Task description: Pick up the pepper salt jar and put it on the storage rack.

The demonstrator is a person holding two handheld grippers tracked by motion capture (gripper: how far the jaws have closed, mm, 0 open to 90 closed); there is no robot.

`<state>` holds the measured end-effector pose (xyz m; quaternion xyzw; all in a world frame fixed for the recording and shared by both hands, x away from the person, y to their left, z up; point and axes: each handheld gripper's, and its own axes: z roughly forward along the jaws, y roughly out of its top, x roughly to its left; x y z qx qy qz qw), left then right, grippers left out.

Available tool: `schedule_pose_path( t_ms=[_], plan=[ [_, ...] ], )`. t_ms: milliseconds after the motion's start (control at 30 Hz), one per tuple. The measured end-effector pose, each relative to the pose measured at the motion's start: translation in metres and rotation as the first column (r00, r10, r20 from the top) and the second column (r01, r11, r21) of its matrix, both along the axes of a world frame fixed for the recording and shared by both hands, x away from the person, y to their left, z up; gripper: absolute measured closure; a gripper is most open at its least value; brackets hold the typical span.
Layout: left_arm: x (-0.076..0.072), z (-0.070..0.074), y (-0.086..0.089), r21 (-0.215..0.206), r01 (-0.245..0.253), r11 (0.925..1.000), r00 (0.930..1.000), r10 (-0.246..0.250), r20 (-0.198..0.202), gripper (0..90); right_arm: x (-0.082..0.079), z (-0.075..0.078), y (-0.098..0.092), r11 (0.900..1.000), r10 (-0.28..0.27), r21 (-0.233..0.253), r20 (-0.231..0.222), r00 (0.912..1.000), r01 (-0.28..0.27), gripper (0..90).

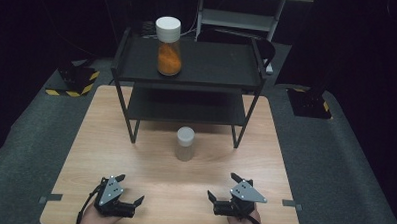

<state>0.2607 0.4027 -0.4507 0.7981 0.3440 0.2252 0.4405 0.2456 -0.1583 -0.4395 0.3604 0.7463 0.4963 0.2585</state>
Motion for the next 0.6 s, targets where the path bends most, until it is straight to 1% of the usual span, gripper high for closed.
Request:
schedule_pose_path(
  t_ms=[133,200,300,367,500,600],
  plan=[
    [0.000,0.001,-0.001,0.009,-0.001,1.0000,1.0000,0.001,-0.001,0.5,0.002,0.004,0.005,1.000,-0.001,0.004,0.010,1.0000,0.001,0.2],
    [0.000,0.001,-0.001,0.010,-0.002,0.9999,1.0000,0.002,0.000,0.5,0.004,0.006,0.009,1.000,-0.022,-0.002,0.004,0.9998,0.022,0.0],
    [0.000,0.001,-0.001,0.009,-0.005,1.0000,1.0000,0.005,-0.003,0.5,0.011,0.009,0.009,1.000,-0.020,0.010,-0.006,0.9998,0.020,0.0],
    [0.000,0.001,-0.001,0.006,-0.006,1.0000,1.0000,0.006,-0.004,0.5,0.014,0.012,0.011,1.000,-0.019,0.004,-0.003,0.9998,0.019,0.1],
    [0.000,0.000,0.000,-0.001,-0.005,1.0000,1.0000,0.005,-0.005,0.6,0.022,0.016,0.013,1.000,-0.022,0.022,-0.001,0.9997,0.022,0.0],
    [0.000,0.000,0.001,-0.006,-0.004,1.0000,1.0000,0.004,-0.003,0.5,0.027,0.019,0.016,1.000,-0.021,0.024,0.002,0.9998,0.021,0.0]
  ],
)
